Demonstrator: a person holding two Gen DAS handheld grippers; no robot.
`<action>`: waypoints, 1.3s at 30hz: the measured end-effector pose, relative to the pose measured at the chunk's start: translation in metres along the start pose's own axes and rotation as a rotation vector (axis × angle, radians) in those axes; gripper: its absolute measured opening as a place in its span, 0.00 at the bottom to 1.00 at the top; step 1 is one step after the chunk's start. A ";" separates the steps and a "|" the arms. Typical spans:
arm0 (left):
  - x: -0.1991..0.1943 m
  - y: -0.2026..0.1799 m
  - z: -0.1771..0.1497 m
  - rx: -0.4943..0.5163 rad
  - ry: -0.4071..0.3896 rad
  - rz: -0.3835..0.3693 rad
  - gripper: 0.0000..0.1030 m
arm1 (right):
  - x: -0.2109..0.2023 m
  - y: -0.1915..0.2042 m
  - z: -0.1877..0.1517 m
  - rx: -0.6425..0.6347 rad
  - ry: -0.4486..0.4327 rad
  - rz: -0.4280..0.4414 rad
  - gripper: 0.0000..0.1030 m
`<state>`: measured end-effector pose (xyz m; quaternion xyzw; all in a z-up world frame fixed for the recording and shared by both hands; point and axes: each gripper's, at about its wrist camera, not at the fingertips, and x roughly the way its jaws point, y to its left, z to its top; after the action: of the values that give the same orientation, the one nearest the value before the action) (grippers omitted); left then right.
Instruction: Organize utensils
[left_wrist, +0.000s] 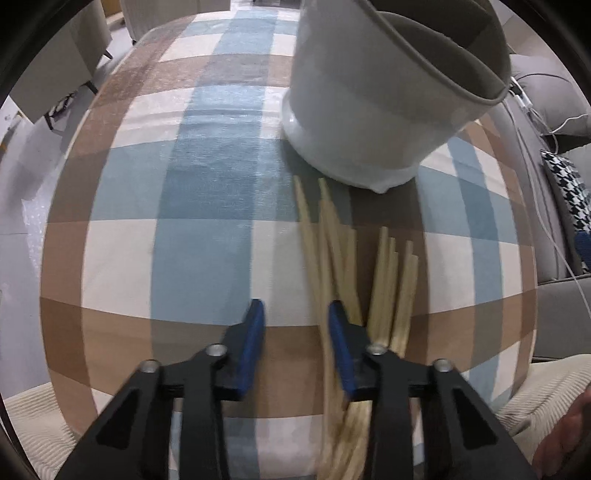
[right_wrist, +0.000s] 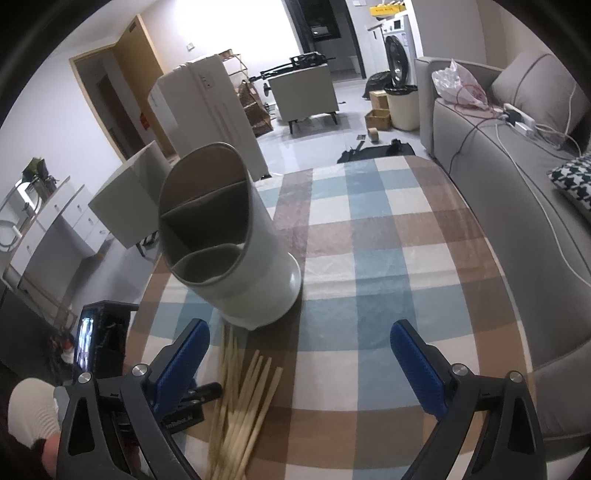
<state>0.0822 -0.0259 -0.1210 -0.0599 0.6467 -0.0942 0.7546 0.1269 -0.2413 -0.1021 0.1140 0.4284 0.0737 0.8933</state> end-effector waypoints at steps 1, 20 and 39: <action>-0.002 -0.002 0.000 0.004 0.001 -0.008 0.16 | 0.001 -0.001 0.000 0.004 0.004 0.000 0.96; -0.007 -0.028 -0.017 0.017 -0.004 -0.001 0.01 | -0.006 -0.008 0.003 0.059 0.000 0.015 0.96; -0.028 0.041 -0.024 -0.091 -0.083 -0.123 0.01 | -0.003 -0.001 -0.008 0.055 0.035 0.032 0.95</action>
<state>0.0567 0.0206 -0.1067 -0.1376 0.6136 -0.1083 0.7700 0.1189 -0.2420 -0.1049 0.1440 0.4439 0.0784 0.8810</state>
